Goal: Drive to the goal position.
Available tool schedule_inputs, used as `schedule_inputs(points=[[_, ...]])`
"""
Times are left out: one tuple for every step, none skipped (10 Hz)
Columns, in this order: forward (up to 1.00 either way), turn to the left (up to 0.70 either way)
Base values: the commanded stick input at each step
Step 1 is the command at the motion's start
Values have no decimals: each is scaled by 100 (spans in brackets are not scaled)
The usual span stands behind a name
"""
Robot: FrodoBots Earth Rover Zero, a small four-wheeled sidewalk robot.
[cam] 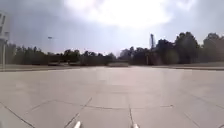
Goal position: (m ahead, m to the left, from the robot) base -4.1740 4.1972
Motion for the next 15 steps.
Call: schedule_inputs(points=[[70,-1],[70,-1],[70,-1],[70,-1],[70,-1],[70,-1],[70,-1],[70,-1],[70,-1],[70,-1],[70,-1],[70,-1],[70,-1],[70,-1],[70,-1]])
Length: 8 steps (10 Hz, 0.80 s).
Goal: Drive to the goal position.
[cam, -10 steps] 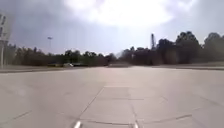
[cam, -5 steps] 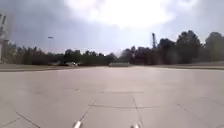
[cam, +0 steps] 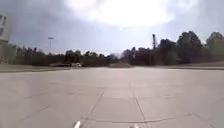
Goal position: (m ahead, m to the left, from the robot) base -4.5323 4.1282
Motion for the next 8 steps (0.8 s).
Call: schedule_inputs(points=[[70,-1],[70,-1],[70,-1],[70,-1],[70,-1],[70,-1],[70,-1],[70,-1]])
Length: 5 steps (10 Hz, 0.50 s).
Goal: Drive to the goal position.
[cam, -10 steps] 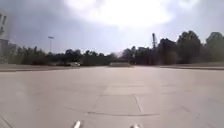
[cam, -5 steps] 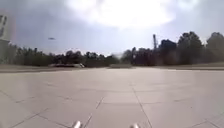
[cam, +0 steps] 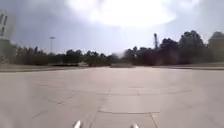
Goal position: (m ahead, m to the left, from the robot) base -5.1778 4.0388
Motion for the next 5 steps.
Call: schedule_inputs(points=[[70,-1],[70,-1],[70,-1],[70,-1],[70,-1]])
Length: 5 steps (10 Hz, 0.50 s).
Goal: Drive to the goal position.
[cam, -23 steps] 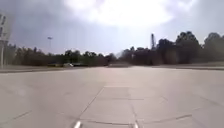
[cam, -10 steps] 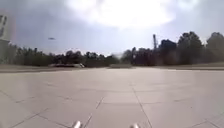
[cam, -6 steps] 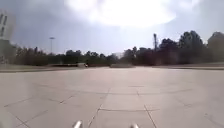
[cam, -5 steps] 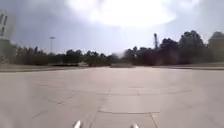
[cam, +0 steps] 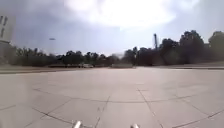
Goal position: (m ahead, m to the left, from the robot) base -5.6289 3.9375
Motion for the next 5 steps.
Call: schedule_inputs(points=[[70,-22],[70,-36],[70,-36],[70,-36],[70,-24]])
